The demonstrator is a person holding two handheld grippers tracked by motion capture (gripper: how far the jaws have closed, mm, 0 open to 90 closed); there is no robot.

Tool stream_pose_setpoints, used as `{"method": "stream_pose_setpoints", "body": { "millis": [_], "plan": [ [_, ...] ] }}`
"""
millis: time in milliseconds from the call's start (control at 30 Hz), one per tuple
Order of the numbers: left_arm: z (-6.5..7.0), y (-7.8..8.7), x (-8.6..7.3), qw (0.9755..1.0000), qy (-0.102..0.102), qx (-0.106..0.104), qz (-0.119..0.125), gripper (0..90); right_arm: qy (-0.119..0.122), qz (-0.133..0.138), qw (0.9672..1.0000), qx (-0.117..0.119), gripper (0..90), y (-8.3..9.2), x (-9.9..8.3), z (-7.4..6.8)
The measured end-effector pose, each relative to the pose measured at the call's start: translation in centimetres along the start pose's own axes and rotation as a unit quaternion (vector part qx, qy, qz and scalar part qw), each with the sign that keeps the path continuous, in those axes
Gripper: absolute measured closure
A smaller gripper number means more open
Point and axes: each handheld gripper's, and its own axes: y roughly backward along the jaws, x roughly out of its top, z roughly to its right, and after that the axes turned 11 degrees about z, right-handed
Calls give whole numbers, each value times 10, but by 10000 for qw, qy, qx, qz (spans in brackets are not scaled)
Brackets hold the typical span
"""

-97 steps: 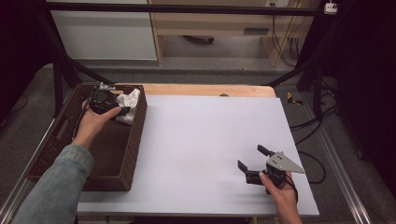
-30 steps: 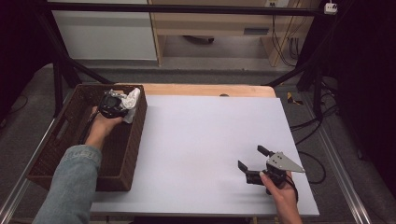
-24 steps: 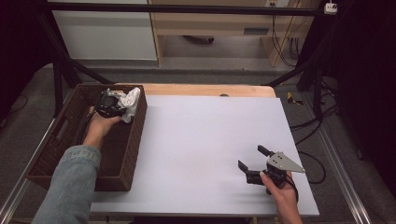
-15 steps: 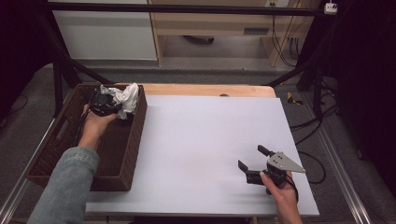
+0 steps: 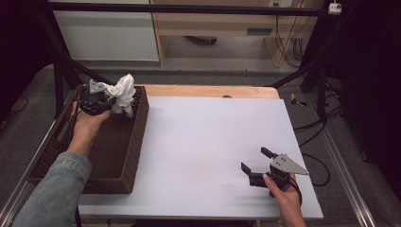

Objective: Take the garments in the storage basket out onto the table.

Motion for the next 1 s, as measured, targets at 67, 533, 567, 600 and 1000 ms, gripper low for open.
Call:
{"method": "stream_pose_setpoints", "body": {
  "millis": [67,533,567,600,1000],
  "plan": [
    [-1,1,1,10000,-15,3,-7,807,-2,2,10000,-3,43,0,0,0],
    [0,12,13,9998,-95,-10,161,808,11,1,10000,11,43,-1,0,0],
    [0,13,14,9998,-76,-8,176,808,11,-6,10000,11,43,-1,0,0],
    [-1,13,15,9998,-86,-15,169,808,7,-7,10000,12,43,-1,0,0],
    [-1,23,29,9993,-165,-17,332,808,-4,-2,10000,15,43,-1,0,0]
  ]
}}
